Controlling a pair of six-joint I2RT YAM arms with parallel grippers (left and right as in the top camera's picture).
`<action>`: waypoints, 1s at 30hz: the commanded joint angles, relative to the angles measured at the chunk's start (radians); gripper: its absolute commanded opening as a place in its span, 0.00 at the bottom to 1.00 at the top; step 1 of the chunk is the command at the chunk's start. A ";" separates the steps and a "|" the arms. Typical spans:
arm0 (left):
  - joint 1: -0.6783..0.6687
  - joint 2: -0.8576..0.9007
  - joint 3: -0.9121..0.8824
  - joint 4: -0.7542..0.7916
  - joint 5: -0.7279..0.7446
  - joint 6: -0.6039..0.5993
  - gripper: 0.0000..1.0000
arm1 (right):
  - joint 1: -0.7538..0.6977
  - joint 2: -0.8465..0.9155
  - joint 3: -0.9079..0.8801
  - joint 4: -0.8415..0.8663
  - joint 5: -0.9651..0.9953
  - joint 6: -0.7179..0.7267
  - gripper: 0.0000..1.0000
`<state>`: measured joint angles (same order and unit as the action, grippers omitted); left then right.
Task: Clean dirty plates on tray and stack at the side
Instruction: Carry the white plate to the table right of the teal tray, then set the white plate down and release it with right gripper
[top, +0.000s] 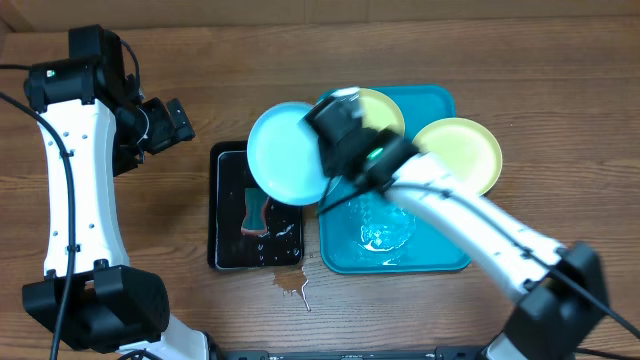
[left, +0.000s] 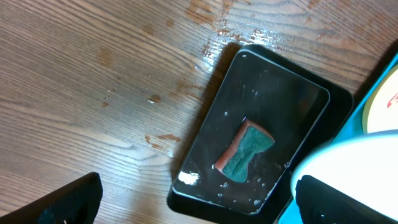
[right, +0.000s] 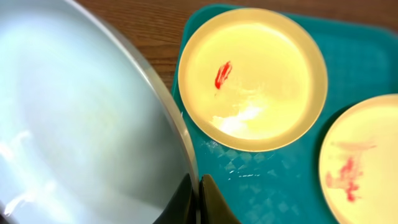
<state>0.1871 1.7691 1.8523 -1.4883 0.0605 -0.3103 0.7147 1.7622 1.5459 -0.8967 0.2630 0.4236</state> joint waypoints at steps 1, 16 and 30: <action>0.000 -0.013 0.016 0.002 0.011 0.019 1.00 | -0.176 -0.143 0.058 -0.008 -0.425 0.039 0.04; 0.000 -0.013 0.016 0.002 0.011 0.019 1.00 | -1.230 -0.121 -0.001 -0.265 -0.336 0.105 0.04; 0.000 -0.013 0.016 0.002 0.011 0.019 1.00 | -1.405 -0.008 -0.372 -0.167 -0.298 0.097 0.04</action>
<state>0.1871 1.7691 1.8523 -1.4887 0.0608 -0.3103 -0.7330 1.7649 1.2190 -1.0847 -0.0357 0.5232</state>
